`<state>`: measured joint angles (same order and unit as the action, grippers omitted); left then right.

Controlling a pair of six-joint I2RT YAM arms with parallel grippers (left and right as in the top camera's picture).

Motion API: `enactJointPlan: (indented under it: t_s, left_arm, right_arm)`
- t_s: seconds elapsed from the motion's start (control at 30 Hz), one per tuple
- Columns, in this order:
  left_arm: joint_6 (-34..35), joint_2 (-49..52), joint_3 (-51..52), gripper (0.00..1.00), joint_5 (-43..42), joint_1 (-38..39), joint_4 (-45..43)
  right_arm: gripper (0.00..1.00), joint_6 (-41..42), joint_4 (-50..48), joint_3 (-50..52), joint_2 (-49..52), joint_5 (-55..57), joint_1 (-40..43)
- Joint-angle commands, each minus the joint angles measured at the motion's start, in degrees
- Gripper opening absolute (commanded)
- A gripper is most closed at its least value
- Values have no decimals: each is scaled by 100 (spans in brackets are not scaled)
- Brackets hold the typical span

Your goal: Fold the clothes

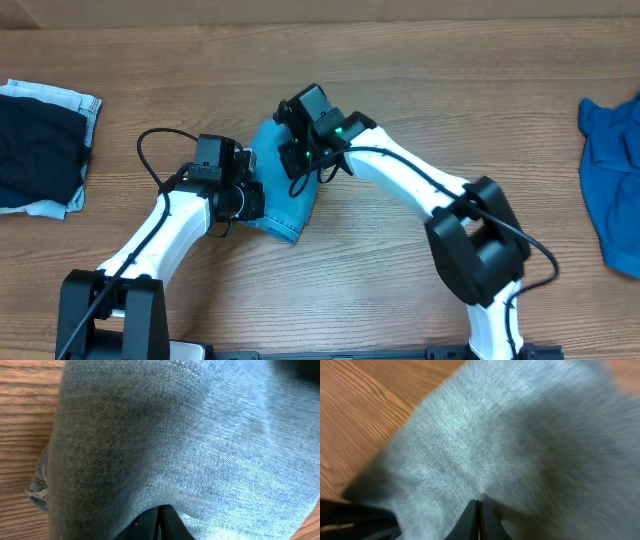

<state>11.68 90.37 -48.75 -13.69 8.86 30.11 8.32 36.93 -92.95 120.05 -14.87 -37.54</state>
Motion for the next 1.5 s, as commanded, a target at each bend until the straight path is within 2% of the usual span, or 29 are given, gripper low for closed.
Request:
enactJointPlan:
  t_s: [0.0,0.2,0.47,0.57,0.7,0.77,0.83,0.97,1.07,1.13,1.17,1.2,1.27,1.33,1.4,1.47]
  left_arm:
    - [83,116,153,9,262,-59,-81]
    - [125,116,153,9,197,-59,-81]
    - [122,116,153,10,179,-59,-4]
    - [122,116,153,10,179,-59,61]
    - [122,111,144,10,177,-59,94]
    - [122,92,-9,16,162,-59,142]
    - [125,55,-376,20,166,-59,319]
    - [271,4,-1729,26,138,-59,999]
    - [260,0,-2994,34,197,-59,1735]
    - [240,-2,-3543,43,396,-70,1971]
    - [192,-2,-3676,49,496,-70,1971]
    - [179,0,-3687,51,531,-70,1932]
    - [133,50,-3679,52,525,-70,1954]
    - [-44,232,-3648,55,507,-57,2118]
    - [-232,455,-3606,56,378,-59,2208]
    - [-474,752,-3554,47,168,-57,2264]
  right_arm:
    - [4,-125,-142,-345,-876,455,-20]
    - [4,-125,-232,-291,-549,455,-9]
    - [4,-46,-533,-291,1091,385,273]
    - [4,243,-531,-291,1414,264,568]
    - [5,236,-256,-422,1320,-501,907]
    - [10,168,66,-584,1025,-761,1034]
    - [12,4,291,-713,638,-774,1058]
    - [17,-103,612,-938,-332,-769,1064]
    - [37,-81,828,-946,-1137,-608,1165]
    - [41,-85,1143,-946,-1515,-424,1292]
    - [46,-79,1403,-946,-1652,-461,1377]
    - [50,-55,1604,-946,-1711,-520,1423]
    - [55,107,2033,-946,-1735,-608,1482]
    - [71,201,2608,-940,-1711,-597,1530]
    - [74,201,2922,-940,-1711,-577,1552]
    - [75,199,3071,-940,-1711,-577,1550]
